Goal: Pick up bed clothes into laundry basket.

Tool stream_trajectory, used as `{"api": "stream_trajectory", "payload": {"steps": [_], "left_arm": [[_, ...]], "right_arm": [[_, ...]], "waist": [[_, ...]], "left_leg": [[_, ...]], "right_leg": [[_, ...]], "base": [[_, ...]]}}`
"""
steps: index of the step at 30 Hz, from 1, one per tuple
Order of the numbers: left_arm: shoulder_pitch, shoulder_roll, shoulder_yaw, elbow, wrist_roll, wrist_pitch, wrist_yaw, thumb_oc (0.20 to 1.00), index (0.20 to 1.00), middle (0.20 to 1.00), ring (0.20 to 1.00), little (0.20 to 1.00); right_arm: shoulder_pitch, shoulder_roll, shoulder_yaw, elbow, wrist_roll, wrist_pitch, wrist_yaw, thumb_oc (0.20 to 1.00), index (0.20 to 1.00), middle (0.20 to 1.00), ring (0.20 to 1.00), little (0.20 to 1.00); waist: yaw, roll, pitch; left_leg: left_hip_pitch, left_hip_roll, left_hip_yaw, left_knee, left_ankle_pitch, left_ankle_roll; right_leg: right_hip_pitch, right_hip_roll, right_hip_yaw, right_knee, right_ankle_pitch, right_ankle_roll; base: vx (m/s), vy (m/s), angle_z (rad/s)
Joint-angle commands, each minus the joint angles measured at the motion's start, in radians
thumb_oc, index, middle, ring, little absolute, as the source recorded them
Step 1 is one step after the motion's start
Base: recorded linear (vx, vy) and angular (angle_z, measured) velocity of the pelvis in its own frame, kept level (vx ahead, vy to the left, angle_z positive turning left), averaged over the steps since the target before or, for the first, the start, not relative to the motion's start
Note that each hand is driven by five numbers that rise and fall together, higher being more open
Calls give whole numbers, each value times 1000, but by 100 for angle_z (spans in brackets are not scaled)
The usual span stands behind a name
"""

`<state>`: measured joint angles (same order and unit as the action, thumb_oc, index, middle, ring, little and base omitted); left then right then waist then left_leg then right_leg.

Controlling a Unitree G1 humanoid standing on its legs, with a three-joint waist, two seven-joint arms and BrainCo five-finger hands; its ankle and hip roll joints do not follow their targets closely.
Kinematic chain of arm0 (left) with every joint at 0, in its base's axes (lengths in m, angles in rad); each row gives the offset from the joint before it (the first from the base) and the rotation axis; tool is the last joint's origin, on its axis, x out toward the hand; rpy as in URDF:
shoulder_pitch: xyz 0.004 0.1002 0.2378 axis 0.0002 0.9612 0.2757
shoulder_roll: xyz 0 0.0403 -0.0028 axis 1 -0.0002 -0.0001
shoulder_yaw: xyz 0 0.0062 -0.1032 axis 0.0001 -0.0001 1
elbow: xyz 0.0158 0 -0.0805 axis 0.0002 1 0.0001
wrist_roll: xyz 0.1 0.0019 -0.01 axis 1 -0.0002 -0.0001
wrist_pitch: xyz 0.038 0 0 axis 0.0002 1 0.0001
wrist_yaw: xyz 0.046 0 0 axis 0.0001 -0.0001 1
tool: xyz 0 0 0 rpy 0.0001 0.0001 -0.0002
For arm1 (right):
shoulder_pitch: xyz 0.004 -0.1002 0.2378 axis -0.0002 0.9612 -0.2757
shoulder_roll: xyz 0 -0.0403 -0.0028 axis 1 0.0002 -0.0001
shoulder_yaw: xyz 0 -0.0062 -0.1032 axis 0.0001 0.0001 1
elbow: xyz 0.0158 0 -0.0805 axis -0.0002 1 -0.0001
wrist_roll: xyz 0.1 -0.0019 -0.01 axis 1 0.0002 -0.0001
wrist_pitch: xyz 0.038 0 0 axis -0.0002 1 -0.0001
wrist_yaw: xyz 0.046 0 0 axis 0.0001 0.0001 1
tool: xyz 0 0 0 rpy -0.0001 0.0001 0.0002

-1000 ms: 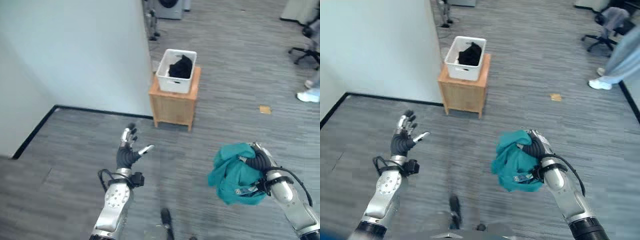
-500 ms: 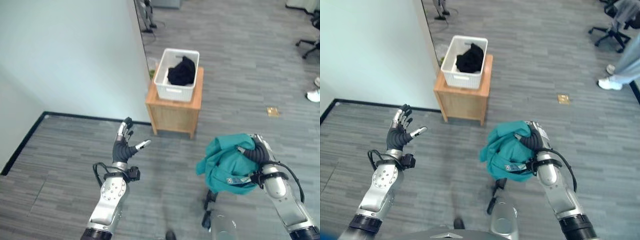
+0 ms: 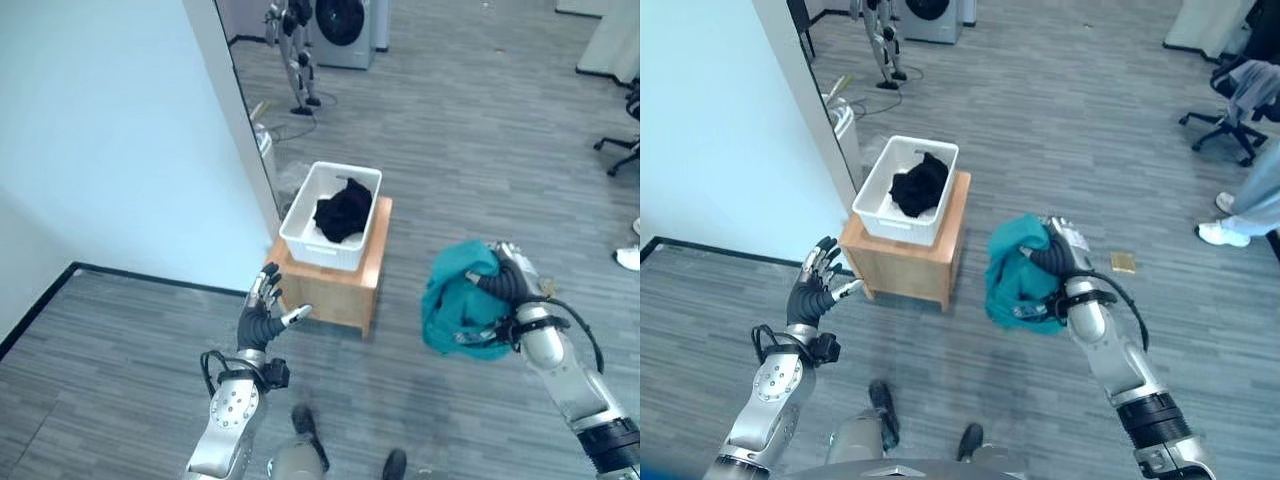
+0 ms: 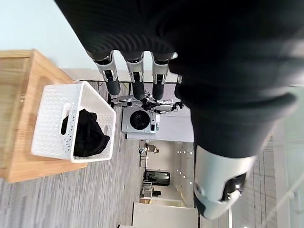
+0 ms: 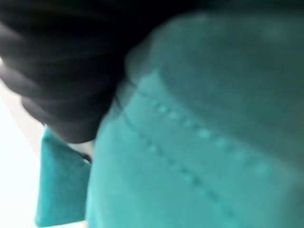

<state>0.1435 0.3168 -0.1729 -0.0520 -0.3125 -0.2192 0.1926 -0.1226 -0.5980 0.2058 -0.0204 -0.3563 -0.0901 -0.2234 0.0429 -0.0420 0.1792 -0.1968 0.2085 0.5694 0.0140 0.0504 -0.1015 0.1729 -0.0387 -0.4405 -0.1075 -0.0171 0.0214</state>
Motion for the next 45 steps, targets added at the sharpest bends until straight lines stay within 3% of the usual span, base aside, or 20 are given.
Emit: {"api": "stream_trajectory", "payload": {"steps": [1, 3, 5, 6, 7, 8, 9, 13, 14, 15, 16, 17, 18, 19, 23, 33, 45], "left_arm": [[-6, 37, 24, -91, -47, -44, -15, 1000, 1000, 1000, 1000, 1000], [13, 49, 9, -88, -52, -36, -17, 1000, 1000, 1000, 1000, 1000], [14, 58, 3, -86, -57, -33, -19, 1000, 1000, 1000, 1000, 1000], [7, 80, -15, -85, -69, -21, -25, 1000, 1000, 1000, 1000, 1000], [6, 82, -13, -86, -70, -21, -26, 1000, 1000, 1000, 1000, 1000], [-2, 91, -24, -82, -71, -15, -30, 1000, 1000, 1000, 1000, 1000], [-18, 103, -36, -75, -69, -11, -27, 1000, 1000, 1000, 1000, 1000], [-28, 108, -45, -66, -68, -16, -24, 1000, 1000, 1000, 1000, 1000], [-36, 112, -50, -61, -68, -18, -26, 1000, 1000, 1000, 1000, 1000], [-47, 116, -58, -54, -78, -13, -35, 1000, 1000, 1000, 1000, 1000], [-48, 114, -66, -48, -84, -8, -38, 1000, 1000, 1000, 1000, 1000], [-46, 110, -72, -44, -91, -8, -47, 1000, 1000, 1000, 1000, 1000], [-41, 105, -73, -31, -99, -6, -52, 1000, 1000, 1000, 1000, 1000], [-34, 108, -70, -32, -116, -9, -78, 1000, 1000, 1000, 1000, 1000], [2, 100, -50, -39, -124, -4, -90, 1000, 1000, 1000, 1000, 1000], [73, 97, -8, -5, -146, -3, -114, 1000, 1000, 1000, 1000, 1000], [73, 116, -6, 26, -168, -8, -120, 1000, 1000, 1000, 1000, 1000]], "right_arm": [[-147, -82, -46, -42, -28, -26, -23, 200, 200, 200, 200, 200], [-192, -85, -23, -13, -55, -20, -37, 200, 200, 200, 200, 200], [-207, -83, -14, 15, -67, -19, -48, 200, 200, 200, 200, 200], [-229, -77, -6, 69, -75, 1, -65, 200, 200, 200, 200, 200], [-235, -75, -4, 75, -76, 0, -68, 200, 200, 200, 200, 200], [-238, -64, -2, 91, -79, 13, -69, 200, 200, 200, 200, 200], [-241, -51, -3, 104, -90, 26, -73, 200, 200, 200, 200, 200], [-251, -38, 0, 115, -95, 27, -84, 200, 200, 200, 200, 200], [-265, -38, 5, 128, -99, 29, -95, 200, 200, 200, 200, 200], [-277, -37, 4, 138, -98, 35, -102, 200, 200, 200, 200, 200], [-272, -43, 6, 147, -98, 38, -105, 200, 200, 200, 200, 200], [-265, -50, 2, 158, -97, 41, -108, 200, 200, 200, 200, 200], [-255, -60, 8, 195, -93, 48, -109, 200, 200, 200, 200, 200], [-245, -53, 3, 250, -77, 59, -109, 200, 200, 200, 200, 200], [-266, -24, 47, 363, -72, 69, -100, 200, 200, 200, 200, 200], [-372, 84, 154, 756, 18, 75, -80, 200, 200, 200, 200, 200], [-476, 119, 188, 965, 63, 78, -97, 200, 200, 200, 200, 200]], "waist": [[39, 11, -25], [67, 3, -53], [76, -7, -58], [79, -18, -62], [78, -22, -61], [71, -28, -57], [46, -39, -41], [18, -30, -24], [12, -26, -18], [4, -21, -12], [-3, -21, -10], [-16, -16, -7], [-27, -24, -4], [-19, -38, -9], [5, -38, -30], [73, -9, -43], [123, -6, -26]], "left_leg": [[105, 38, 44, -47, 113, -48], [140, -22, -8, -83, 116, -20], [156, -33, 2, -87, 98, -4], [189, -46, 10, -95, 63, 24], [188, -53, 11, -94, 58, 29], [209, -70, 4, -98, 35, 46], [232, -103, -34, -101, -4, 77], [254, -104, -68, -101, -29, 90], [257, -102, -81, -101, -31, 87], [255, -97, -113, -101, -32, 74], [256, -99, -144, -101, -36, 69], [246, -91, -164, -101, -16, 65], [244, -103, -208, -101, -24, 55], [248, -117, -227, -101, -29, 52], [260, -108, -224, -101, -32, 43], [270, -87, -265, -101, -6, 2], [206, -70, -306, -101, 31, -26]], "right_leg": [[86, -43, -27, 24, -100, 95], [115, -41, -23, 79, -112, 104], [108, -54, -33, 142, -117, 117], [80, -84, -48, 288, -91, 150], [72, -96, -47, 307, -100, 157], [37, -136, -53, 401, -58, 188], [-55, -181, -3, 589, 43, 229], [-177, -191, 78, 717, 58, 237], [-192, -211, 89, 693, 39, 232], [-197, -226, 102, 585, -25, 190], [-210, -200, 146, 509, -69, 166], [-213, -156, 186, 390, -63, 141], [-211, -120, 259, 268, -58, 137], [-178, -136, 250, 213, -30, 147], [-141, -151, 204, 175, 5, 153], [-15, -126, 100, 45, 0, 126], [-23, -98, 49, 20, -11, 111]], "base": [[403, 50, 35], [501, 83, 26], [314, 88, -5], [179, 97, -14], [266, 128, 19], [239, 145, 67], [238, 125, 77], [124, 17, 103], [149, -125, 91], [224, -188, 66], [174, -254, 53], [158, -235, 76], [134, -254, 122], [127, -153, 115], [140, -142, 65], [128, -91, 11], [38, -46, 18]]}}
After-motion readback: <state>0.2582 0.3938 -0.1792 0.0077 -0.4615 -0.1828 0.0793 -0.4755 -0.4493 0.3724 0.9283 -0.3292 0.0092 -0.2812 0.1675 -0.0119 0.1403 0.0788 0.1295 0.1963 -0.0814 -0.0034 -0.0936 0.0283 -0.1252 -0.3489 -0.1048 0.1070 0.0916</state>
